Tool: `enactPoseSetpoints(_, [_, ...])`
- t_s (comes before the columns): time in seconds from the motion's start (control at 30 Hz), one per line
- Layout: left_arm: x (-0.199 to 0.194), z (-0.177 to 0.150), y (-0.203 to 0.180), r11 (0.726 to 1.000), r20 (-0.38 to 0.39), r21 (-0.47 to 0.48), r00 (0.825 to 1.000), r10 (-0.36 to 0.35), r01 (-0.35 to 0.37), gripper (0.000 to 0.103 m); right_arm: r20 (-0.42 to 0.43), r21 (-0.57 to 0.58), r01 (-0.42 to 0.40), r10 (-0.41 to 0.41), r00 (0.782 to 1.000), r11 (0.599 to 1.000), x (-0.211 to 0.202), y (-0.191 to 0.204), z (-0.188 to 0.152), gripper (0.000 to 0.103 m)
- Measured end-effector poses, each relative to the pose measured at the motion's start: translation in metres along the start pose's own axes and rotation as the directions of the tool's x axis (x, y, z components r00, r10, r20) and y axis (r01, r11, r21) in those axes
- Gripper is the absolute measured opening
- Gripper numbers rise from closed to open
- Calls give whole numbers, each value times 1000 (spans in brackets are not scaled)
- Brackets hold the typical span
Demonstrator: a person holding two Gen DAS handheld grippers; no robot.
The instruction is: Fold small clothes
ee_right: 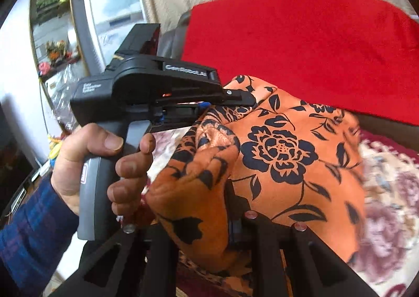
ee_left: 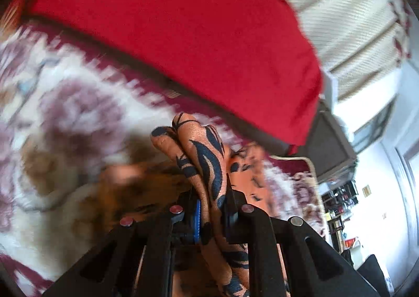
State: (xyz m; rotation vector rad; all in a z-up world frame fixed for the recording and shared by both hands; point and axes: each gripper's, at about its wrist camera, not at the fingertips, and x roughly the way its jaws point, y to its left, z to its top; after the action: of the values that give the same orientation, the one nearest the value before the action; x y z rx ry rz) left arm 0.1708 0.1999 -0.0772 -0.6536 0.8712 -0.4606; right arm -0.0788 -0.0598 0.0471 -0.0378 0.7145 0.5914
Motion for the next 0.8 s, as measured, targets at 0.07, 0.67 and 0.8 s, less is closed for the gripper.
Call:
enactPoseSetpoints(0.07, [11, -5, 29, 998, -39, -50, 999, 32, -34, 13, -51, -11, -5, 4, 999, 1000, 23, 9, -6, 14])
enactPoseSetpoints(0.67, [22, -18, 73, 991, -88, -136, 996, -19, 7, 19, -173, -41, 38, -45, 984, 998, 46, 31, -45, 35])
enactPoseSetpoints(0.8, [6, -19, 64, 993, -74, -114, 997, 31, -39, 21, -144, -49, -78, 70, 987, 996, 23, 45, -57, 80])
